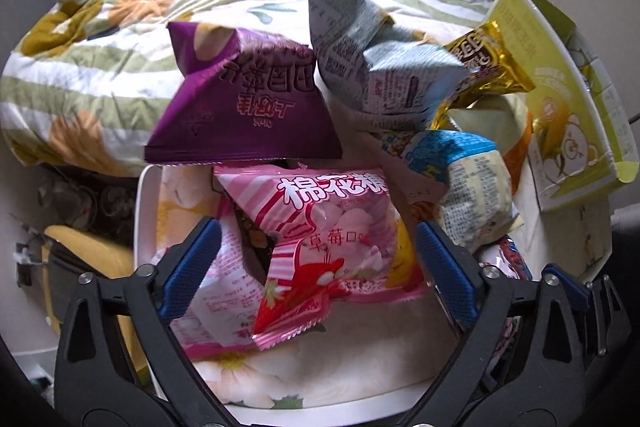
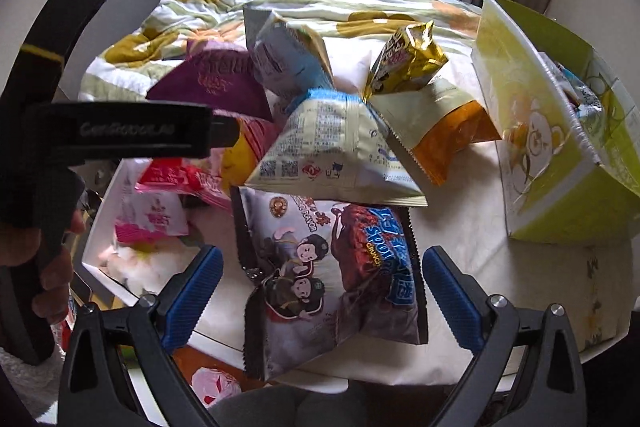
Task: Organize snacks
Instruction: 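Grasp the pink marshmallow bag with the left tool while the right tool grasps the monkey bag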
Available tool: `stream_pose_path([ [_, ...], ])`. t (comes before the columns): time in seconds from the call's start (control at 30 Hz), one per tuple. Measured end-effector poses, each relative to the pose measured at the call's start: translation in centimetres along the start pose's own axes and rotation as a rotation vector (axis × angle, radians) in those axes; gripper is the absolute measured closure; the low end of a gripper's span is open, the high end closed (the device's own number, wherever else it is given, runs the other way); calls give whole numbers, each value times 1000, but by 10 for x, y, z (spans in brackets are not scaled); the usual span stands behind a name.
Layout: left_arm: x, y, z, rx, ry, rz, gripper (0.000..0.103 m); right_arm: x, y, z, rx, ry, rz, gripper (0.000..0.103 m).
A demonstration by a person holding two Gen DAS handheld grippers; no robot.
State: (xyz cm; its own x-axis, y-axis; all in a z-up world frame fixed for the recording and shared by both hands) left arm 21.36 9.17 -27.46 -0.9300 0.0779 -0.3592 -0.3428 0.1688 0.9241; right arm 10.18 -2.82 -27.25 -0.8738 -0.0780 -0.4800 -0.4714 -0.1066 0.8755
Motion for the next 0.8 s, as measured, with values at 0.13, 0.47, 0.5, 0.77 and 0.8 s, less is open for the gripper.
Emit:
stream_pose_path([
  [0.13,-2,-17,-3,10,13,35,11,2,-16,-1,8,16,26,4],
  [0.47,-2,-32,-7,16,19,64,32,6,-37,-23,-46,-47,84,4],
  [0.5,-2,-32,-7,14,17,66,34,6,-37,-28,-59,-65,85,5],
  [0.77,4,-19,-3,31,34,70,36,6,-34,-46,-131,-79,90,17],
  [0.8,4,-18,-1,31,32,70,36,5,-35,-47,-140,-79,91,18],
])
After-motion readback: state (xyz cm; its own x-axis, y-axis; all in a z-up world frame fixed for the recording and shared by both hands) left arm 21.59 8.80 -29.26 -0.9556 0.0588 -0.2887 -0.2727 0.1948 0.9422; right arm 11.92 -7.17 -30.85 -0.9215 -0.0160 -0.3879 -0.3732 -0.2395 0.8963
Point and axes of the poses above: each gripper's, at about its wrist camera, not at the fingertips, and y roughly against the way its jaws point, z to its left, x to its underside, the point moved 2 cm from there along -y, roughly the way its jaws point
